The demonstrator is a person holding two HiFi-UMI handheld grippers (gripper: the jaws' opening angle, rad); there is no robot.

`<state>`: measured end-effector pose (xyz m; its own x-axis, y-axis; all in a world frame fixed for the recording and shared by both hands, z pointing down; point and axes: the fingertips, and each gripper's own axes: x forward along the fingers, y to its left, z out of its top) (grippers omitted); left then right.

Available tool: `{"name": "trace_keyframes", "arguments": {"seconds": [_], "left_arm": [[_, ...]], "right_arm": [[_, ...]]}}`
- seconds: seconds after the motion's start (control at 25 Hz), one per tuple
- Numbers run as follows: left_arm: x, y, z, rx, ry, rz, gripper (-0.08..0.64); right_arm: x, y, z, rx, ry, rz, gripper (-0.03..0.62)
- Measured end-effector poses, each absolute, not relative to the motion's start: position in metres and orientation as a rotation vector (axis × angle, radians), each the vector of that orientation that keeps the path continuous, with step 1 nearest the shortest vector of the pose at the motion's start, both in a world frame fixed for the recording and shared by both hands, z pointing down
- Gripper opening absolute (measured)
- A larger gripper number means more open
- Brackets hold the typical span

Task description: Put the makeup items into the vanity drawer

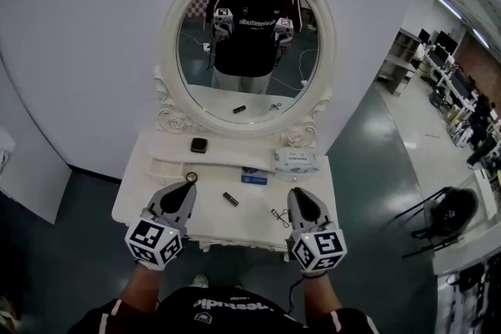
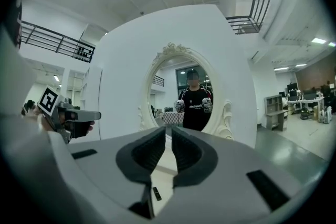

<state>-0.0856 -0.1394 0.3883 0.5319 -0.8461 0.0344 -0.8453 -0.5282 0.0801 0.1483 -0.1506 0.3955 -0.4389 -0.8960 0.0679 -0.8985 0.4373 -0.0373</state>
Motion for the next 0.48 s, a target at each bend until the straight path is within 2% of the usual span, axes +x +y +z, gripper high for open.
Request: {"name": "trace_keyframes", "arguments": {"seconds": [0.28, 0.48], "left_arm": [[-0.083, -0.148, 0.397, 2.689, -1.417, -0.014, 0.006], [-0.084, -0.151, 0.401, 2.688, -1.388, -0.013, 0.006]], "right_arm": [[0.14, -0.157, 0.406, 1.61, -2.624, 0.136, 0.174], [0.139, -0.16, 0.416, 1.628, -2.589, 0.155, 0.195]]}}
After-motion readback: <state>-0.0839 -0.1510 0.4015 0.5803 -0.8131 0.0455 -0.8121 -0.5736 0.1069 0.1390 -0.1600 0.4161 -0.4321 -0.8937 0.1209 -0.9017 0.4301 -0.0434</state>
